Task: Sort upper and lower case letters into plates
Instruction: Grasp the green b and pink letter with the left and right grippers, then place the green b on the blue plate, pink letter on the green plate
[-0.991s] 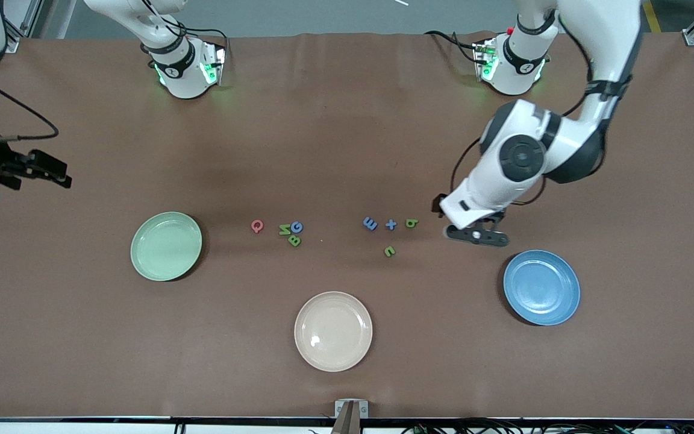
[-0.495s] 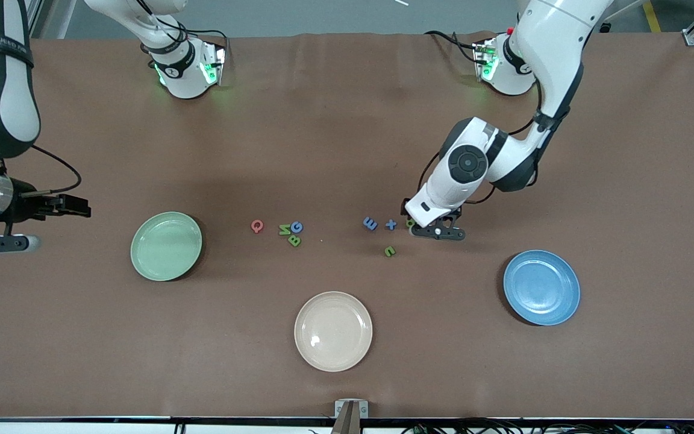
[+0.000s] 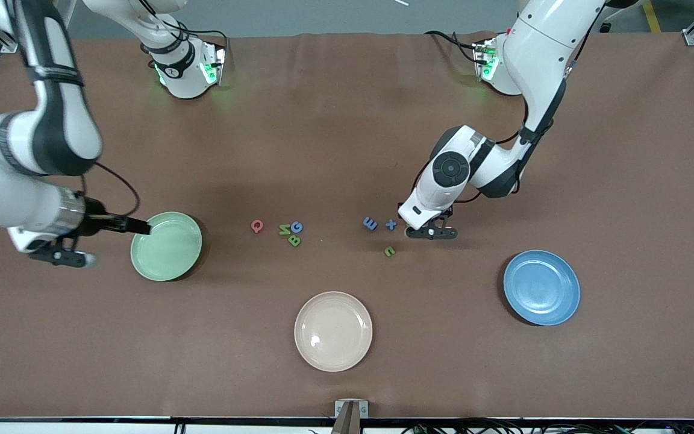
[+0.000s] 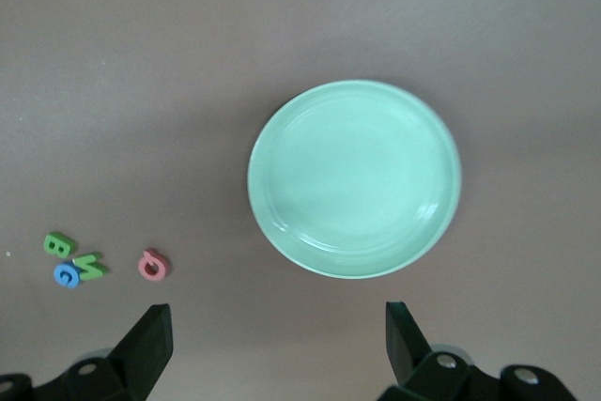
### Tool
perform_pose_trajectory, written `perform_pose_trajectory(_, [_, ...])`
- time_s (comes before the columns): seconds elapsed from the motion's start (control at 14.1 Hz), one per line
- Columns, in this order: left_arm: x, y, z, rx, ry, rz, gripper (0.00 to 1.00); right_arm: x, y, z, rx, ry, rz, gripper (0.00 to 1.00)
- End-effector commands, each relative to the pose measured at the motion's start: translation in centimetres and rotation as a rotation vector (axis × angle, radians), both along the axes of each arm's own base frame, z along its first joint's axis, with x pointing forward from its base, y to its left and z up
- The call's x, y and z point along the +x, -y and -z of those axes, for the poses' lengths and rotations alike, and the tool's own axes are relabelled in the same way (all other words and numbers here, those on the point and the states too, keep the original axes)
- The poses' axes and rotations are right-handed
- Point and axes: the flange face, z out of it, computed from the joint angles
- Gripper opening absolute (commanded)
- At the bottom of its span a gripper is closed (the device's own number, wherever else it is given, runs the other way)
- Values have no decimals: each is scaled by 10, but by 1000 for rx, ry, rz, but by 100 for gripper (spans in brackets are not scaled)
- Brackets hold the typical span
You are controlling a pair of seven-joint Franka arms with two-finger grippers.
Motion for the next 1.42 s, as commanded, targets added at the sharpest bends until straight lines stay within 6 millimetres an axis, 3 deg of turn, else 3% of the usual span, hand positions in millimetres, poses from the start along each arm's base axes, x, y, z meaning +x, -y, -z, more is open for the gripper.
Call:
perform_pose_trajectory(0.0, [3, 14, 6, 4, 11, -17, 66, -28, -50, 29, -15, 19, 55, 100])
perform_pose_trajectory(0.28, [4, 20, 15, 7, 4, -31, 61, -59, -107, 79, -43, 65, 108, 100])
perform_pose_trajectory(0.64, [4, 18, 16, 13, 1, -32, 60, -75, -158, 132, -60, 109, 149, 99])
perform_pose_trajectory(0.92, [5, 17, 17, 14, 0, -34, 45, -75, -167, 173, -76, 118, 139, 96])
perform_pose_trajectory(1.2, [7, 14, 14, 25, 14, -16, 16, -81, -178, 191, -82, 113, 140, 87])
perform_pose_trajectory(1.34, [19, 2, 0, 35, 35, -22, 9, -84, -188, 198, -83, 118, 162, 85])
